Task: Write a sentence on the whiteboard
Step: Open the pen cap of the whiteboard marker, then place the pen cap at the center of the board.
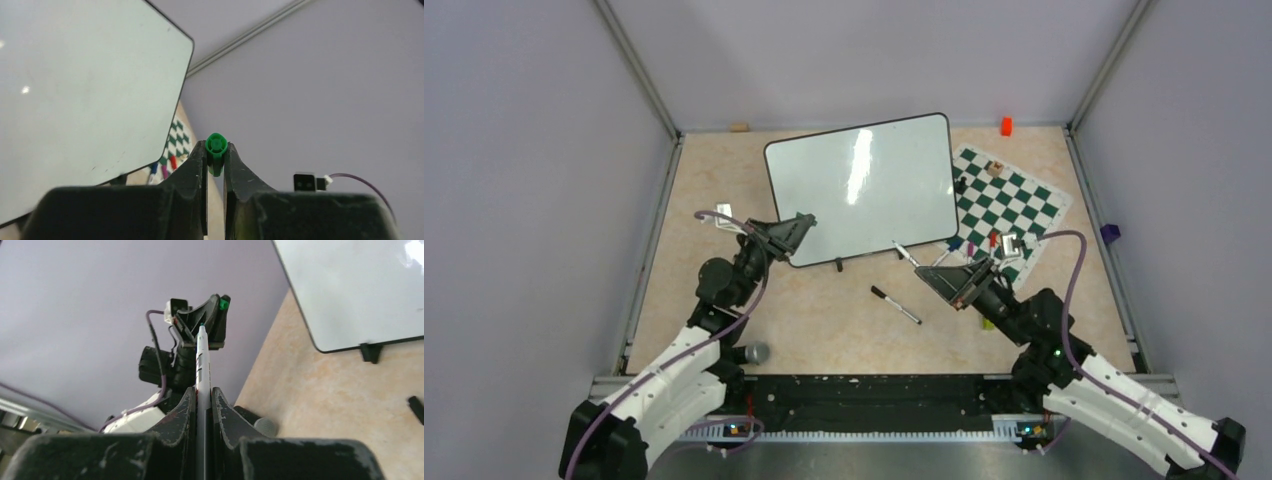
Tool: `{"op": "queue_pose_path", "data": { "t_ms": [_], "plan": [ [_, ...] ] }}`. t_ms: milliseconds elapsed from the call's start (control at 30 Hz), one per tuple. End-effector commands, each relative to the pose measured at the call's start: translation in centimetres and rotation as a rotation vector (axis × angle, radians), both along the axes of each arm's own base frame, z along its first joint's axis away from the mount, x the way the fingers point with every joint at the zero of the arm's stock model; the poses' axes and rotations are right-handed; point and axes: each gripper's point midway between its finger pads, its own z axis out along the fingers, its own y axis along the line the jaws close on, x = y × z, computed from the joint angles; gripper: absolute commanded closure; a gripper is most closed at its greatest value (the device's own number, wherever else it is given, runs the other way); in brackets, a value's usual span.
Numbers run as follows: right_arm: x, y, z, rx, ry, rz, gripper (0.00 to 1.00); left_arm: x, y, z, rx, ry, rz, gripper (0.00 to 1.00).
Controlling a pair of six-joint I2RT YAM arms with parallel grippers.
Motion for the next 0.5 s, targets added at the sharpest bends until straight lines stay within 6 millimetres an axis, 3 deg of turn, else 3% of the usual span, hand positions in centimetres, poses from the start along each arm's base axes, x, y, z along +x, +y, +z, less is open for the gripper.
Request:
{"op": "queue_pose_path", "data": {
  "t_ms": [0,233,467],
  "plan": [
    [1.6,-2.9,-2.6,-0.142,0.089,-0.173,1.0,0.6,0.4,-5.2,0.27,0.125,0.042,1.0],
    [3.3,-5.9,-5.8,-0.571,0.177,-0.32,1.0,-0.5,6.3,-15.5,0.68,0.423,0.237,1.0],
    [4.5,-6.1,-9.2,-0.933,0.291,-0.314,1.0,-2.4,7.5,-20.0,0.788,0.539,0.213,1.0]
  ]
}}
